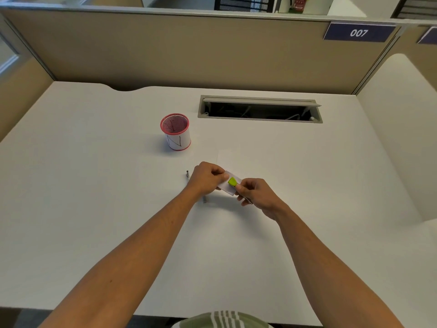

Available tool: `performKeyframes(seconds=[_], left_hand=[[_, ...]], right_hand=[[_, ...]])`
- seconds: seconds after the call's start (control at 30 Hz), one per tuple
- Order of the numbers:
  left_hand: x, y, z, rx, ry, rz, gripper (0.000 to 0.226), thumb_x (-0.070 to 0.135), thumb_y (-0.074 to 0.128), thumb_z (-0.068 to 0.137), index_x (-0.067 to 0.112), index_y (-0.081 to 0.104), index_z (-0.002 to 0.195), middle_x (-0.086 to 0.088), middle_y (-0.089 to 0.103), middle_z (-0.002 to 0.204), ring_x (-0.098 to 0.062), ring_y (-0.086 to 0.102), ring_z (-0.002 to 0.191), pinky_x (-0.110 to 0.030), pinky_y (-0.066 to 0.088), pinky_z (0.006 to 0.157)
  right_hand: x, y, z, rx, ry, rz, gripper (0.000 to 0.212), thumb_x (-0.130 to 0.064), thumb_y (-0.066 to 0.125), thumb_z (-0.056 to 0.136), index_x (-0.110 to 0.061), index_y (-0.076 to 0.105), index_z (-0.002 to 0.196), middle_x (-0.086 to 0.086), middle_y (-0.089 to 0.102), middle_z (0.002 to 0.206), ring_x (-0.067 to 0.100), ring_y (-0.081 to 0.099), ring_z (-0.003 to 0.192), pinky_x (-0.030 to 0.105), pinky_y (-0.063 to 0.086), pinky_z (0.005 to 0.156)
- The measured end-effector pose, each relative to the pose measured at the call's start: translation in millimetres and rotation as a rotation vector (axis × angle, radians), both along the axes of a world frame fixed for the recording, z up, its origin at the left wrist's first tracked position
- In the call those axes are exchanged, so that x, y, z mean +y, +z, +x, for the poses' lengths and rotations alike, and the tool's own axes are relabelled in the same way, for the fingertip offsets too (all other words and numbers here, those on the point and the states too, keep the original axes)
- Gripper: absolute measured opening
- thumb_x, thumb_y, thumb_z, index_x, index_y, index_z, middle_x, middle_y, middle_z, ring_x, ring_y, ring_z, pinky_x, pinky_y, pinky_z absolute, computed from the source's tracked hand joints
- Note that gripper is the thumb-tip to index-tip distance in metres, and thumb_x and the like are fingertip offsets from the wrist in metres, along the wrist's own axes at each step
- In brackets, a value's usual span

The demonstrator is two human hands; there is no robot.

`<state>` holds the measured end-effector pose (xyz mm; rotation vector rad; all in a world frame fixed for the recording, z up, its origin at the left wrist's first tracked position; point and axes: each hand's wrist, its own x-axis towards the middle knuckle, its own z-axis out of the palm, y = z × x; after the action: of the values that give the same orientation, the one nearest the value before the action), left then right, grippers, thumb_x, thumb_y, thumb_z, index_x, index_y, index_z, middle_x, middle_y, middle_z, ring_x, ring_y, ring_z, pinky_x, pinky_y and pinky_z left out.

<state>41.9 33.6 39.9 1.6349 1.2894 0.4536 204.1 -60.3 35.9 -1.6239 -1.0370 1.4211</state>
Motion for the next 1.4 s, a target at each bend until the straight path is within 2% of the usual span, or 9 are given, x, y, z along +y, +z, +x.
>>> performKeyframes(seconds=[0.2, 0.43, 0.57, 0.7, 0.93, 1.03, 1.2, 1.3, 1.4], left_hand=[[-1.5, -1.8, -1.5, 0.001, -0.015, 0.006, 0.009, 0.022, 0.069, 0.087, 0.016, 0.074, 0.091, 0.005, 0.068, 0.081, -0.007, 0.064, 0.071, -0.008, 0.047, 0.050], [-1.7, -1.6, -2.1, -0.038, -0.025, -0.014, 0.009, 0.020, 0.069, 0.086, 0.015, 0.075, 0.092, 0.006, 0.068, 0.080, -0.009, 0.066, 0.072, -0.010, 0.050, 0.052], [-3.2, -2.5, -3.9, -0.085, -0.029, -0.052, 0.007, 0.018, 0.070, 0.086, 0.013, 0.074, 0.090, 0.001, 0.070, 0.083, -0.014, 0.069, 0.076, -0.018, 0.057, 0.060], [-5.2, -2.6, -6.1, -0.214, -0.011, -0.149, 0.013, 0.013, 0.070, 0.086, 0.003, 0.074, 0.094, -0.014, 0.072, 0.091, -0.023, 0.071, 0.080, -0.030, 0.061, 0.068], [-7.1, 0.3, -7.3, -0.235, -0.019, -0.160, 0.012, 0.014, 0.069, 0.087, 0.007, 0.073, 0.095, -0.008, 0.072, 0.092, -0.014, 0.070, 0.079, -0.022, 0.058, 0.063], [-8.5, 1.4, -8.0, -0.255, -0.021, -0.172, 0.007, 0.014, 0.068, 0.087, 0.011, 0.072, 0.092, -0.002, 0.071, 0.090, -0.012, 0.070, 0.079, -0.020, 0.056, 0.061], [-9.2, 2.2, -8.9, -0.250, 0.017, -0.165, 0.005, 0.013, 0.067, 0.088, 0.011, 0.071, 0.090, 0.002, 0.068, 0.089, -0.011, 0.067, 0.077, -0.016, 0.053, 0.056], [-8.7, 0.9, -9.5, -0.249, 0.049, -0.169, 0.008, 0.011, 0.067, 0.088, 0.007, 0.070, 0.094, 0.001, 0.066, 0.089, -0.011, 0.065, 0.078, -0.015, 0.053, 0.053], [-9.8, 0.4, -9.3, -0.256, 0.060, -0.180, 0.011, 0.010, 0.066, 0.088, 0.004, 0.069, 0.096, 0.000, 0.064, 0.090, -0.010, 0.063, 0.079, -0.016, 0.053, 0.052]], right_hand=[[-1.4, -0.7, -3.6, 0.027, -0.060, -0.013, 0.025, -0.022, 0.067, 0.092, -0.004, 0.065, 0.076, 0.005, 0.065, 0.072, 0.015, 0.060, 0.062, 0.027, 0.052, 0.060], [-0.8, -1.4, -7.3, -0.005, -0.133, -0.010, 0.027, -0.019, 0.070, 0.090, -0.007, 0.063, 0.067, -0.003, 0.062, 0.050, 0.007, 0.056, 0.045, 0.013, 0.042, 0.044], [0.9, -5.7, -8.5, -0.047, -0.153, 0.001, 0.028, -0.020, 0.072, 0.087, -0.008, 0.062, 0.065, 0.002, 0.060, 0.054, 0.009, 0.055, 0.045, 0.017, 0.045, 0.048], [0.6, -8.1, -7.8, -0.066, -0.154, 0.020, 0.028, -0.021, 0.074, 0.086, -0.005, 0.060, 0.068, 0.000, 0.059, 0.052, 0.009, 0.055, 0.045, 0.019, 0.046, 0.050], [-0.7, -8.2, -11.7, -0.110, -0.188, 0.054, 0.030, -0.026, 0.076, 0.084, -0.009, 0.060, 0.064, -0.003, 0.060, 0.052, 0.010, 0.056, 0.046, 0.021, 0.048, 0.051], [-2.8, -5.1, -11.0, -0.107, -0.174, 0.058, 0.029, -0.025, 0.075, 0.085, -0.005, 0.063, 0.068, 0.003, 0.061, 0.058, 0.012, 0.057, 0.051, 0.021, 0.049, 0.053], [-7.8, 5.1, -6.1, -0.011, -0.074, 0.067, 0.023, -0.024, 0.072, 0.088, -0.006, 0.068, 0.074, 0.005, 0.063, 0.064, 0.010, 0.060, 0.054, 0.012, 0.043, 0.049], [-11.5, 4.7, -1.2, 0.046, -0.070, 0.055, 0.023, -0.024, 0.069, 0.090, -0.001, 0.071, 0.089, 0.008, 0.064, 0.073, 0.015, 0.061, 0.062, 0.020, 0.045, 0.058], [-14.3, 1.9, 5.2, 0.088, -0.095, 0.055, 0.023, -0.023, 0.067, 0.091, 0.000, 0.071, 0.095, 0.006, 0.062, 0.071, 0.019, 0.060, 0.067, 0.027, 0.047, 0.065]])
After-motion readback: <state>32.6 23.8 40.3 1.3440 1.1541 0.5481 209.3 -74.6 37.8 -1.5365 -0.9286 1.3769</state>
